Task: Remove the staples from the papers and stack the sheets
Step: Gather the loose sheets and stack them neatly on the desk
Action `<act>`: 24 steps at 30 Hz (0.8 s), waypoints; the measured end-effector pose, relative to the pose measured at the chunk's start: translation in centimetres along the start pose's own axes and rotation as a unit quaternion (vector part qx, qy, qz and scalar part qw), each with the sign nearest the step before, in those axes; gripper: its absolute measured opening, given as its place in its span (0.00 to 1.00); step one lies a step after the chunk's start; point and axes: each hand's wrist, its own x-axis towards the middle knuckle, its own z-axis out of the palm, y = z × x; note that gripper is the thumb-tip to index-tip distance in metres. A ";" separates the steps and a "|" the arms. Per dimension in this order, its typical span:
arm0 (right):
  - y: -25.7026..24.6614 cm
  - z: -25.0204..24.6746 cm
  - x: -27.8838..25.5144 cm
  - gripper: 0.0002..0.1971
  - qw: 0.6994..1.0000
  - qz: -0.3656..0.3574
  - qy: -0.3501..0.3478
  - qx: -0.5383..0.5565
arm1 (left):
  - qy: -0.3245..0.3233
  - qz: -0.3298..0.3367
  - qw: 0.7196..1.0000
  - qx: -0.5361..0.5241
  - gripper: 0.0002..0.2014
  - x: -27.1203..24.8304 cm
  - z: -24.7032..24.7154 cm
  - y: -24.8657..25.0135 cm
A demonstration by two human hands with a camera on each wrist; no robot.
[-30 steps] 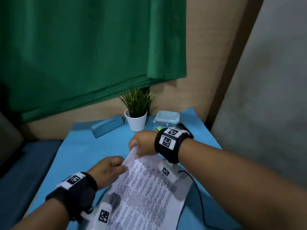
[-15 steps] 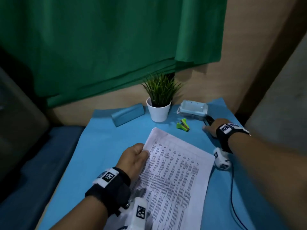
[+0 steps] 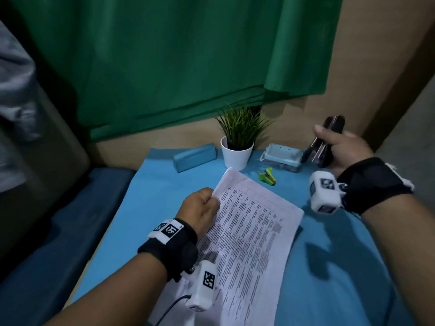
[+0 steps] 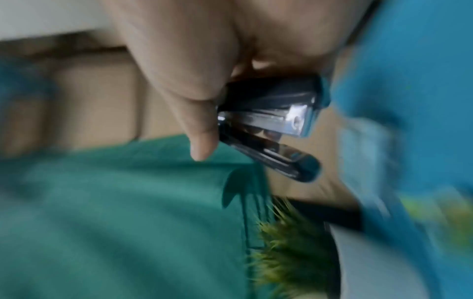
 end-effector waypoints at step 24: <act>3.6 12.3 -6.5 0.06 0.987 -0.122 0.051 -0.095 | 0.059 0.089 0.989 0.104 0.16 -2.5 -0.2 1.7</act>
